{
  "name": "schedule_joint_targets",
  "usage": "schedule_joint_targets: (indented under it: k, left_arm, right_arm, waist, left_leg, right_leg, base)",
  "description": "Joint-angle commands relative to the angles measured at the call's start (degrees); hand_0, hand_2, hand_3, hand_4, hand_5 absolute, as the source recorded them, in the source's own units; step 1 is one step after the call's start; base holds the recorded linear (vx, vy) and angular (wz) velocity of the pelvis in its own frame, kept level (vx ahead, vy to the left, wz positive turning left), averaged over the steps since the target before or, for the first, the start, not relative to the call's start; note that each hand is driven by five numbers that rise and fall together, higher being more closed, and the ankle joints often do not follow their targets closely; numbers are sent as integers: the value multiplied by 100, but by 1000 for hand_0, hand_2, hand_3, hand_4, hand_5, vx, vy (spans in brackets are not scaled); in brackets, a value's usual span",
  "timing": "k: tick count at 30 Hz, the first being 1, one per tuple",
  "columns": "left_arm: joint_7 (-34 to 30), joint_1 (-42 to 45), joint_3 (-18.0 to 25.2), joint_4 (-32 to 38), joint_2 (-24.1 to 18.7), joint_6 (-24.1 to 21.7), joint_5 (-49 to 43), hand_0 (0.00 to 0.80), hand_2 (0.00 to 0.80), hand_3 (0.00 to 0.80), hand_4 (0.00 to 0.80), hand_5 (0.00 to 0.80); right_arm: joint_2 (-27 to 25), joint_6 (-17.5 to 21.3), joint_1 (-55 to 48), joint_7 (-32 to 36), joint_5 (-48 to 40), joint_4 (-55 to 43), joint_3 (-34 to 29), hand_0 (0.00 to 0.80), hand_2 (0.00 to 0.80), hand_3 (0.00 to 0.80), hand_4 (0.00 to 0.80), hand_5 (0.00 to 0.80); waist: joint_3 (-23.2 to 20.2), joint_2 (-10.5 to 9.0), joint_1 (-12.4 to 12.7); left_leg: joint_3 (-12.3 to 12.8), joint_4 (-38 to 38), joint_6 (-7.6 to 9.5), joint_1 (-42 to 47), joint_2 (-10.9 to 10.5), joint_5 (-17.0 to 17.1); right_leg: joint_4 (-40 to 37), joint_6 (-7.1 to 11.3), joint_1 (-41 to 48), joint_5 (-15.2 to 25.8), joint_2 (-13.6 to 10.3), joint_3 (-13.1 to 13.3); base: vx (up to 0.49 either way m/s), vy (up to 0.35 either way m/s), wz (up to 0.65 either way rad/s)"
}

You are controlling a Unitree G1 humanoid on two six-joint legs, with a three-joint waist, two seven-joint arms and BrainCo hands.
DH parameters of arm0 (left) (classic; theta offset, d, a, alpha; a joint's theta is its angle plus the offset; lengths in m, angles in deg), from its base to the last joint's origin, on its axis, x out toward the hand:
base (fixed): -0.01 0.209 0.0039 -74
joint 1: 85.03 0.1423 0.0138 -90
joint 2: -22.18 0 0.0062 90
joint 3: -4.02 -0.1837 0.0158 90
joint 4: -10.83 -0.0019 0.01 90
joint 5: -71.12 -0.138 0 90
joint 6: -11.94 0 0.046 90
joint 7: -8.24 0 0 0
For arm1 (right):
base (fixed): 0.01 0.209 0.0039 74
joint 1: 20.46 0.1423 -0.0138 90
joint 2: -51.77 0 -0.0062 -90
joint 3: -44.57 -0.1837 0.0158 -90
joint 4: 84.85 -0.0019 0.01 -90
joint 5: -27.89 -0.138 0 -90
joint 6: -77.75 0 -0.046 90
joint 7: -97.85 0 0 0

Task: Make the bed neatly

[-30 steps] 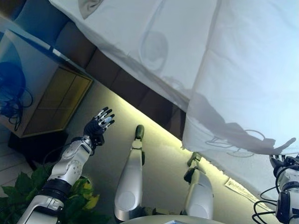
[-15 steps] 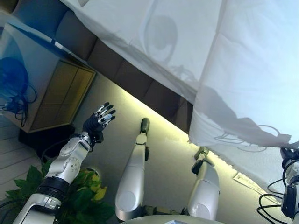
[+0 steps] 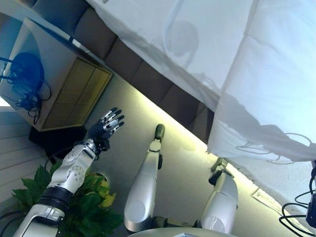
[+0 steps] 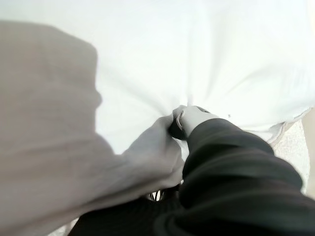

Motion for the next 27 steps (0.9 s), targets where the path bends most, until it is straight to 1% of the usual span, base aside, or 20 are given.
schedule_joint_targets:
  k: [1, 4, 5, 7, 8, 9, 12, 15, 16, 19, 20, 22, 23, 25, 26, 27]
  left_arm:
    - [-25, -88, 35, 39, -33, -204, 190, 0, 0, 0, 0, 0]
    - [87, -60, 13, 108, 35, -205, 191, 0, 0, 0, 0, 0]
    - [130, -74, 30, 128, 70, -162, 191, 0, 0, 0, 0, 0]
    - [194, -93, 89, 145, 112, -23, 179, 0, 0, 0, 0, 0]
    - [202, -92, 104, 129, 122, 20, 176, 0, 0, 0, 0, 0]
    - [271, -119, 88, 85, 159, 96, 169, 0, 0, 0, 0, 0]
    - [422, -258, -5, -58, 247, 245, -20, 0, 0, 0, 0, 0]
    - [435, -343, -79, -146, 375, 338, -195, 0, 0, 0, 0, 0]
    - [437, -336, -103, -182, 429, 374, -262, 0, 0, 0, 0, 0]
    - [529, -236, -200, -250, 614, 389, -318, 0, 0, 0, 0, 0]
    - [531, -228, -201, -251, 616, 388, -320, 0, 0, 0, 0, 0]
    - [516, -90, -235, -368, 853, 426, -498, 0, 0, 0, 0, 0]
    - [538, -34, -248, -375, 921, 490, -568, 0, 0, 0, 0, 0]
    - [521, 106, -274, -366, 1095, 686, -710, 0, 0, 0, 0, 0]
    - [529, 170, -281, -361, 1176, 790, -737, 0, 0, 0, 0, 0]
    - [557, 244, -291, -355, 1264, 910, -734, 0, 0, 0, 0, 0]
  right_arm:
    - [-159, -97, 346, 505, -109, -318, 170, 800, 800, 800, 800, 800]
    - [64, -7, 112, 788, 62, -367, 131, 800, 800, 800, 800, 800]
    - [169, 72, 52, 890, 288, -447, 159, 800, 800, 800, 800, 800]
    - [366, 175, -44, 956, 555, -583, 221, 800, 800, 800, 800, 800]
    - [431, 152, -65, 998, 616, -613, 246, 800, 800, 800, 800, 800]
    - [571, 142, -87, 1069, 729, -649, 318, 800, 800, 800, 800, 800]
    - [976, 271, -174, 1112, 1065, -835, 546, 800, 800, 800, 800, 800]
    - [1401, 472, -305, 1065, 1249, -1183, 782, 800, 800, 800, 800, 800]
    - [1599, 557, -359, 938, 1336, -1415, 893, 800, 800, 800, 800, 800]
    - [1951, 675, -527, 715, 1450, -1923, 1193, 800, 800, 800, 800, 800]
    - [1963, 675, -540, 699, 1455, -1947, 1198, 800, 800, 800, 800, 800]
    - [2236, 747, -685, 445, 1664, -2411, 1409, 800, 800, 800, 800, 800]
    - [2315, 782, -759, 179, 1744, -2708, 1534, 800, 800, 800, 800, 800]
    - [2443, 745, -907, -421, 2169, -3342, 1749, 800, 800, 800, 800, 800]
    - [2473, 711, -964, -635, 2375, -3560, 1843, 800, 800, 800, 800, 800]
    - [2519, 667, -1043, -855, 2638, -3809, 1966, 800, 800, 800, 800, 800]
  waist:
    - [-271, -30, 152]
    - [-306, -78, 153]
    - [-363, -110, 160]
    - [-416, -171, 161]
    - [-435, -189, 159]
    - [-467, -232, 163]
    - [-641, -396, 200]
    - [-816, -554, 231]
    - [-916, -614, 243]
    - [-1124, -729, 258]
    - [-1117, -726, 257]
    - [-1316, -812, 274]
    - [-1398, -829, 267]
    - [-1578, -856, 248]
    - [-1667, -871, 228]
    - [-1730, -869, 212]
  left_leg:
    - [87, 96, -139, -141, 446, 19]
    - [59, 53, -115, 10, 438, -6]
    - [9, 93, -119, 124, 439, -183]
    - [-60, 240, -125, 223, 452, -298]
    - [-77, 296, -131, 254, 467, -336]
    - [-97, 334, -124, 284, 479, -242]
    - [-121, 266, -124, 636, 589, -306]
    - [-140, -14, -118, 1063, 659, -304]
    - [-141, -179, -117, 1282, 691, -290]
    - [-163, -488, -130, 1823, 776, -283]
    - [-163, -507, -131, 1858, 782, -280]
    - [-146, -721, -119, 2354, 829, -325]
    - [-124, -768, -116, 2548, 839, -344]
    - [-71, -740, -120, 2896, 843, -439]
    - [-69, -692, -115, 2976, 805, -480]
    - [-75, -578, -105, 3084, 759, -593]
  right_leg:
    - [-62, 125, -579, 721, -142, 254]
    - [-72, 113, -438, 711, -126, 212]
    - [-9, 154, -344, 550, -95, 245]
    - [71, 141, -248, 489, -77, 250]
    - [94, 138, -209, 469, -66, 244]
    - [60, 69, -154, 585, -59, 198]
    - [-101, 52, 286, 594, 11, 73]
    - [-462, 57, 781, 670, 125, -81]
    - [-619, 62, 990, 712, 175, -137]
    - [-938, 64, 1497, 778, 298, -198]
    - [-956, 64, 1533, 782, 305, -204]
    - [-1128, 55, 1988, 755, 373, -237]
    - [-1162, 56, 2159, 739, 389, -216]
    - [-1219, 57, 2534, 684, 362, -188]
    - [-1240, 55, 2631, 695, 305, -168]
    - [-1203, 59, 2722, 683, 234, -110]
  base:
    - [25, 53, 6]
    - [61, 40, 6]
    - [122, 38, 6]
    - [97, 50, 9]
    - [-14, 63, 16]
    - [8, 45, 15]
    - [109, -14, 7]
    - [125, -12, 3]
    - [136, 43, 15]
    - [135, 87, 4]
    - [164, 130, -6]
    - [189, 198, 4]
    - [207, 232, 10]
    - [252, 291, 10]
    - [277, 343, 9]
    - [325, 386, 4]
